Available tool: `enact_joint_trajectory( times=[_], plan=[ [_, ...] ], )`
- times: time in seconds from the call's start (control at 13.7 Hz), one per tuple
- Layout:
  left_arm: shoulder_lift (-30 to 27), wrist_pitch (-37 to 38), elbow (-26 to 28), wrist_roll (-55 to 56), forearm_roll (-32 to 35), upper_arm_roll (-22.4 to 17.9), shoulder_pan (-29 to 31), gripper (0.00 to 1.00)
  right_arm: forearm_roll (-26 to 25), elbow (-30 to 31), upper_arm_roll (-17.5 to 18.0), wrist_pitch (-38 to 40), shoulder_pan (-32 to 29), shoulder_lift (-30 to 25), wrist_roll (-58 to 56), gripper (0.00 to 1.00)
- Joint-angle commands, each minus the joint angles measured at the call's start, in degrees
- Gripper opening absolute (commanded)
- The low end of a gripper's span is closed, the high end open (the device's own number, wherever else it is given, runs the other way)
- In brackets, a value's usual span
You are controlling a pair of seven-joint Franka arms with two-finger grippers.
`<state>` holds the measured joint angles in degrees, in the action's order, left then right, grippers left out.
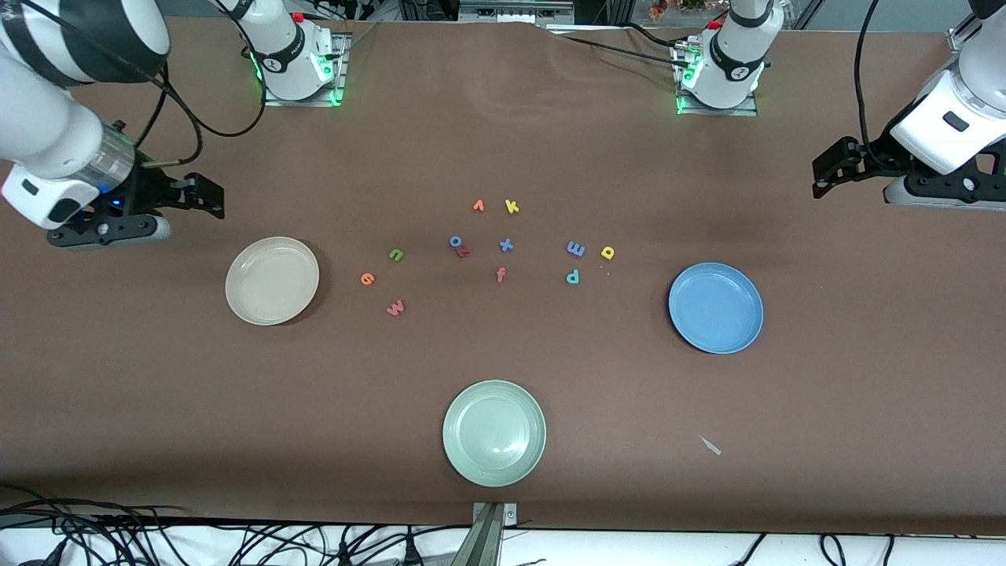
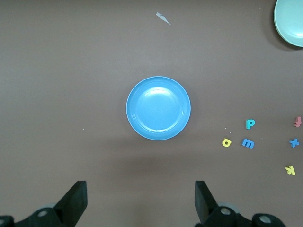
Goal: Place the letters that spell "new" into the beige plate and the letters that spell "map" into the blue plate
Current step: 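Reach the right gripper toward the orange e beside the white plate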
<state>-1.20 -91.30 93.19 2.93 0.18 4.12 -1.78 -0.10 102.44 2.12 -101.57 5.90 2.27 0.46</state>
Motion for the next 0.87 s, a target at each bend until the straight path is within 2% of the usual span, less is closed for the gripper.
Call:
enact_joint_trajectory(
  times=[0.0, 0.15, 0.36, 0.51, 0.66, 0.8],
  plan=[
    [-0.3, 0.86, -0.46, -1.43, -1.32, -0.7, -0.42, 1.0, 0.71, 2.85, 3.23, -5.72, -0.1, 1.68, 5.49, 1.0],
    [-0.21, 0.86, -0.46, -1.43, -1.23, -0.7, -0.42, 1.0, 0.71, 3.64, 4.82, -9.16, 0.33, 4.22, 9.88, 1.0],
    [-0.21, 0.86, -0.46, -1.43, -1.23, -0.78, -0.42, 1.0, 0.37, 5.92, 5.17, -15.65, 3.06, 7.83, 17.1, 1.0],
    [-0.21, 0.86, -0.46, -1.43, -1.23, -0.78, -0.42, 1.0, 0.36, 10.3, 5.17, -22.93, 4.29, 9.07, 19.39, 1.0],
    [-0.21, 0.86, -0.46, -1.43, -1.23, -0.78, -0.42, 1.0, 0.19, 16.71, 5.09, -33.55, 6.39, 10.64, 22.37, 1.0],
    [-0.21, 0.86, -0.46, -1.35, -1.5, -0.87, -0.07, 1.0, -0.25, 19.37, 5.09, -41.22, 7.63, 14.06, 25.45, 1.0]
  ],
)
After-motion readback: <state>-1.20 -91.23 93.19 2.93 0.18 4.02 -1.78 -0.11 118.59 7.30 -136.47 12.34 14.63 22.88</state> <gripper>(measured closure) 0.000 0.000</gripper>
